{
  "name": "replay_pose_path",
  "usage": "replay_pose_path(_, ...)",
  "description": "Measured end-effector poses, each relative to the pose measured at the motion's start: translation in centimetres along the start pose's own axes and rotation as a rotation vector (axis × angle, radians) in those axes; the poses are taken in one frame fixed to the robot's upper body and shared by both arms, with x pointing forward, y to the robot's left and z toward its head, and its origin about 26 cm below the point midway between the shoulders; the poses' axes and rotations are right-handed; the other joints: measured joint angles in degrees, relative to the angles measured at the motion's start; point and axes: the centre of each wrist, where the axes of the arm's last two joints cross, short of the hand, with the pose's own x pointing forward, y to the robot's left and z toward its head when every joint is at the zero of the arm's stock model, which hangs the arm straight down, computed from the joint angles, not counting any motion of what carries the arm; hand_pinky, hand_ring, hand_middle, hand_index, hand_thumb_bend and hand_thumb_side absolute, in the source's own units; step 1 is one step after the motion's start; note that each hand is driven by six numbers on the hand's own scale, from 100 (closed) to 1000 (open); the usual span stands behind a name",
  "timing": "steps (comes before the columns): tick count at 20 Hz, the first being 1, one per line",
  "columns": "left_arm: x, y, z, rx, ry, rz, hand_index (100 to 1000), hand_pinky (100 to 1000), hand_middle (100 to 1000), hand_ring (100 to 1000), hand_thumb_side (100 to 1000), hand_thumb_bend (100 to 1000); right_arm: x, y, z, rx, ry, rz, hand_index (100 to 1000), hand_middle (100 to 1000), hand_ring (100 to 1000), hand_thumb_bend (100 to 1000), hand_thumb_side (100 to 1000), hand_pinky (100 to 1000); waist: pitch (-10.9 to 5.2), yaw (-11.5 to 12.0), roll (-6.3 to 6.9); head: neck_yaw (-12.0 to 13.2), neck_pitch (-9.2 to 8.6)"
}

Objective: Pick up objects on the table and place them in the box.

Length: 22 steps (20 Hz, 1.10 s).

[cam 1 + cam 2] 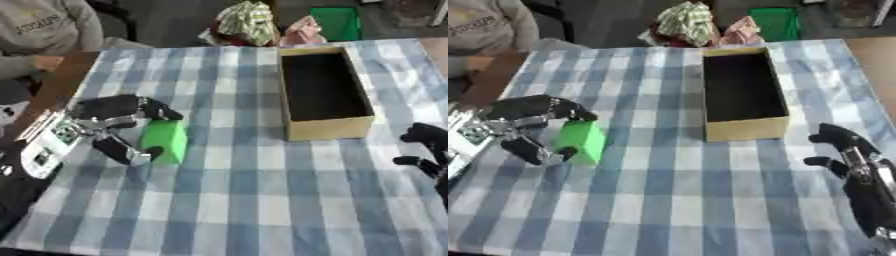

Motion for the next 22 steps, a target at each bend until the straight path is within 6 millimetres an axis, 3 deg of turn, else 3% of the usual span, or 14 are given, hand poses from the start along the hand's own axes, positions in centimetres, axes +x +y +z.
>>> replay_pose_path(6,0.3,4.4,-2.0,0.085,-0.062,-0.060,941,676,450,428,279,100,0.0,0.2,0.0,0.012,0.005,-0.002,831,679,1000,100,762,652,-0.03,-0.77,0.21,0.10,-0.07)
replay_pose_path(10,0.3,6.5,-4.8,0.130,-0.108,-0.087,937,675,447,430,279,100,-0.1,0.5,-0.1,0.033,0.008,-0.005,831,679,1000,100,770,652,-0.03,-2.10,0.41,0.41,-0.57)
replay_pose_path(15,0.0,7.4,-8.5,0.154,-0.140,-0.116,934,675,448,435,279,100,0.1,1.0,-0.5,0.070,0.005,-0.008,831,679,1000,100,794,652,0.48,-4.69,1.04,1.03,-1.56)
replay_pose_path(22,-0.7,6.7,-12.7,0.182,-0.142,-0.129,930,678,456,454,274,100,0.5,1.9,-1.3,0.129,-0.009,-0.014,831,679,1000,100,813,653,1.40,-8.00,2.16,2.31,-3.22)
